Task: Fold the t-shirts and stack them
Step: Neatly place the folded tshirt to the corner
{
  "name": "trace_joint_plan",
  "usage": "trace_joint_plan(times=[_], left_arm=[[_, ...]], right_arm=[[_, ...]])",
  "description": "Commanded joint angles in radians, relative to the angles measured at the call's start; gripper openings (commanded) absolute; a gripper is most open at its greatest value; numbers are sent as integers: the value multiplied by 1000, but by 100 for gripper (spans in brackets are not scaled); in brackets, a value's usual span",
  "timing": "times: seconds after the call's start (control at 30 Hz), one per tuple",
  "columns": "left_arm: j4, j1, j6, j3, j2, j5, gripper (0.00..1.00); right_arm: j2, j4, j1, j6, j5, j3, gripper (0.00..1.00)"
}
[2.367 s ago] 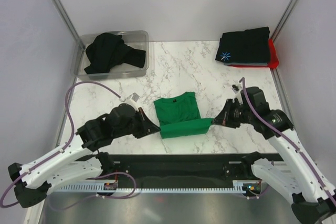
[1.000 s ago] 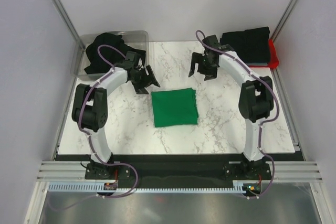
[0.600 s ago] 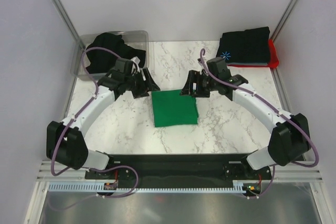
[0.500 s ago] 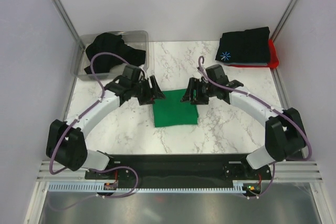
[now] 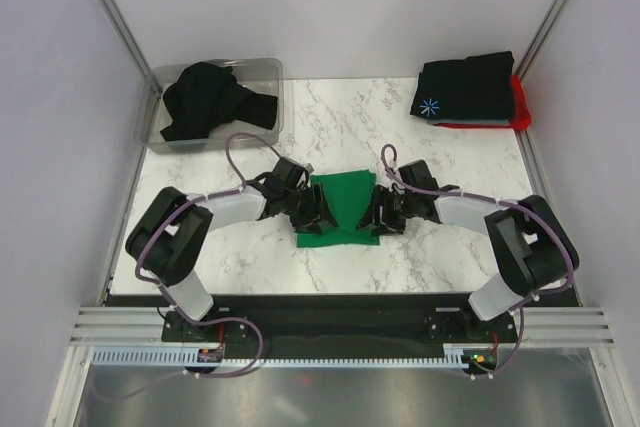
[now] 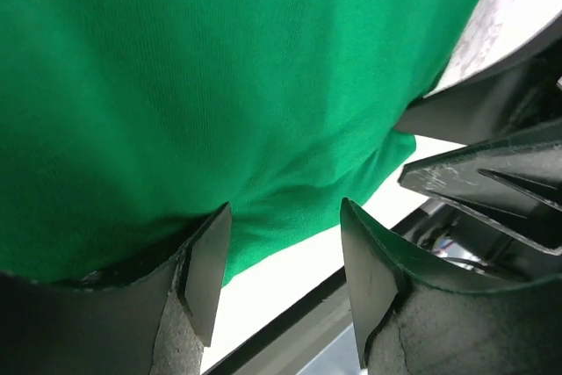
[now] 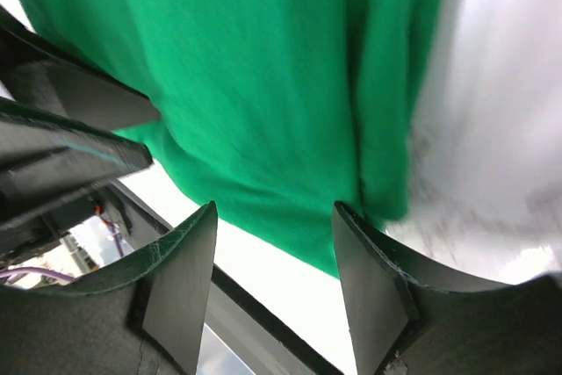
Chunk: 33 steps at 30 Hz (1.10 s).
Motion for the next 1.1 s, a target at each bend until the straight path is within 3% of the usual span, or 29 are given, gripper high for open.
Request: trace_joint_plan(times=[0.0, 0.13, 0.27, 0.33, 0.5, 0.67, 0.83, 1.07], left_arm=[[-158, -3, 122, 31, -13, -138, 61], [-335, -4, 220, 201, -117, -210, 64], [-481, -4, 287, 337, -217, -224, 69], [-547, -4, 299, 360, -275, -235, 71], [-631, -4, 294, 271, -450, -239, 71], [-714, -3, 285, 158, -720, -369, 71], [-756, -3, 287, 85, -884, -441, 70], [-723, -3, 219, -1, -1096, -546, 72]], right_arm=[[-70, -116, -9, -32, 147, -49, 63], [-185, -245, -6, -50, 161, 33, 67], [-259, -366, -7, -87, 251, 187, 87], [-259, -369, -9, -102, 285, 218, 89], [-128, -365, -30, -163, 295, 306, 89], [3, -304, -70, -200, 241, 375, 85], [152, -247, -96, -205, 177, 441, 83], [302, -120, -133, -185, 74, 484, 79]])
